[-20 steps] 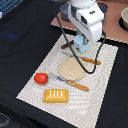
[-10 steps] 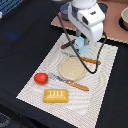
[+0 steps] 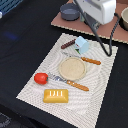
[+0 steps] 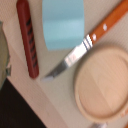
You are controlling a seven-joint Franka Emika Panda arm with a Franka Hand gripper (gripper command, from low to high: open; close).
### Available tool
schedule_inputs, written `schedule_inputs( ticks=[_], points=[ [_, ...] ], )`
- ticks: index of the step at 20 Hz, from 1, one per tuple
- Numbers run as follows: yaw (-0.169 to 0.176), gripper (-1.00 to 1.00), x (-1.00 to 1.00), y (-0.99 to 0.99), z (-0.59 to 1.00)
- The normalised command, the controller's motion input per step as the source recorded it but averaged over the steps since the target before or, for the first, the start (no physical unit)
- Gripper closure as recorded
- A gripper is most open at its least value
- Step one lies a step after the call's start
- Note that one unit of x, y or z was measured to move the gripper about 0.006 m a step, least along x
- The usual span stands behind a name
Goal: Interact with the objects in diverse but meaningful ways.
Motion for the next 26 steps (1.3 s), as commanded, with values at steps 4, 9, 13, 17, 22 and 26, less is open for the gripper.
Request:
schedule_inputs(
  ticks=[4,9,13,17,22,26],
  points=[
    [-0.057,-1.0,-0.04,-0.81,0.25],
    [-0.072,-1.0,0.0,-0.78,0.17],
    [-0.105,-1.0,-0.04,-0.75,-0.06],
    [-0.104,-1.0,-0.05,-0.77,-0.09],
    [-0.154,-1.0,-0.03,-0.58,-0.2],
    [-0.228,-1.0,-0.03,-0.34,-0.27]
  ],
)
